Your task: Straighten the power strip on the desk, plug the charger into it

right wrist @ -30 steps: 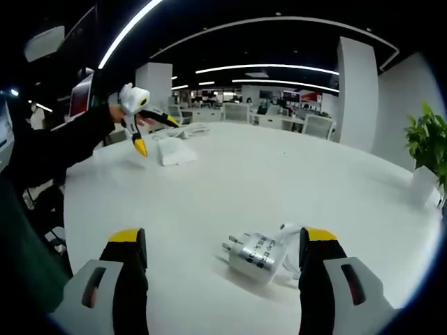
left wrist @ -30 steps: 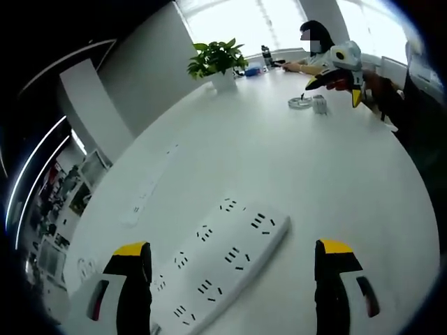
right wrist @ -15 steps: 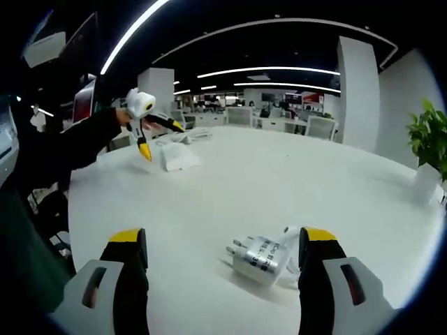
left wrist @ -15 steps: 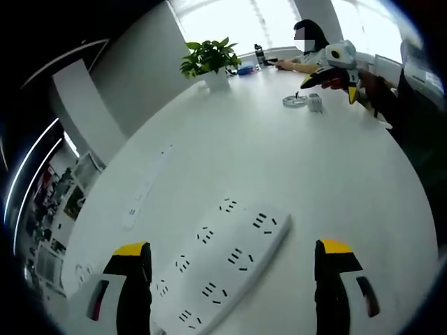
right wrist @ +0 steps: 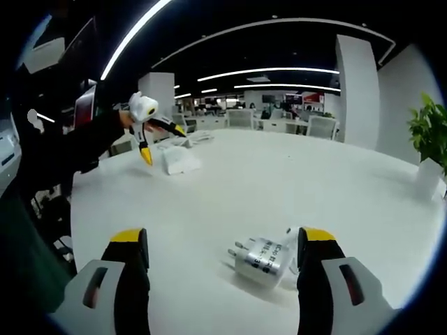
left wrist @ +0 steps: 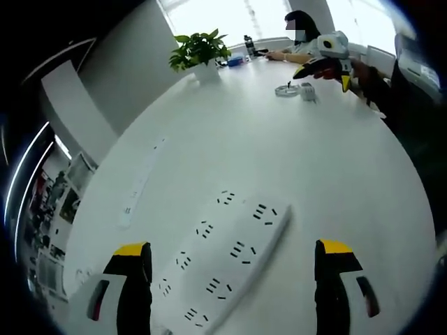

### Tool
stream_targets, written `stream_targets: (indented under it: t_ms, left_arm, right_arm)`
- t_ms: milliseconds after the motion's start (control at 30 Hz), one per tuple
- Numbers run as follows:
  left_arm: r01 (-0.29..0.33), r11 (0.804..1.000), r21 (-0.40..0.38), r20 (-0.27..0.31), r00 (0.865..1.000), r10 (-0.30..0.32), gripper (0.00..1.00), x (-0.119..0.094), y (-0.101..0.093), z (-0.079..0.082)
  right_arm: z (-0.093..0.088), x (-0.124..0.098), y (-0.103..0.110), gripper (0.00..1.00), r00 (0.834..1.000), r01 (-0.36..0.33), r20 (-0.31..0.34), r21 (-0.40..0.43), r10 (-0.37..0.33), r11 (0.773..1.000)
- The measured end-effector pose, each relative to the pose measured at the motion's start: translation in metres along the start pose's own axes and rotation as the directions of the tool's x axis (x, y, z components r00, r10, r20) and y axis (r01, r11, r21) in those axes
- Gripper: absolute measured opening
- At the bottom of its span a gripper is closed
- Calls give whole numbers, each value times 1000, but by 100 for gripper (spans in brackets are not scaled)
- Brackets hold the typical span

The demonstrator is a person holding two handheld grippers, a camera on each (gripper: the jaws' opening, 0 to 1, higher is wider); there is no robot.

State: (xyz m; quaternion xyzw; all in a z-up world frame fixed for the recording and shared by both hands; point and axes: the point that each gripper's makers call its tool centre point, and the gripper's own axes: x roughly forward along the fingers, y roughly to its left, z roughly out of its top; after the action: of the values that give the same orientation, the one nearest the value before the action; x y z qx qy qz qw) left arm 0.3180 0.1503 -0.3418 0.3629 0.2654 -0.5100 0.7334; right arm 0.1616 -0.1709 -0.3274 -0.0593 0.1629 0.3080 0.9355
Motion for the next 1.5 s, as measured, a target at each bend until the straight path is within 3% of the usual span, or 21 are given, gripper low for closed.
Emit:
stream_targets:
  t_ms: [167,433,933,1500]
  left_arm:
    - [8,1000,7,-9,1000,-8,99,2,1,0]
    - [84,996,29,-27,996,-83,99,6,-9,-1]
    - [86,996,39,-55,995,-83,99,9,-4,-7]
    - [145,987,73,-74,987,-140,99,20,3,-8]
  right_arm:
    - [0,1,0,87,1000,1,-1,1,-1,1000]
    - [0,-1,-2,86,1000,0,14,18,0,1000]
    - [-5,2,-2,86,1000,-5,-5,16,5,1000]
    - [-9,2,-7,85,1000,6,-17,22,-6,1000]
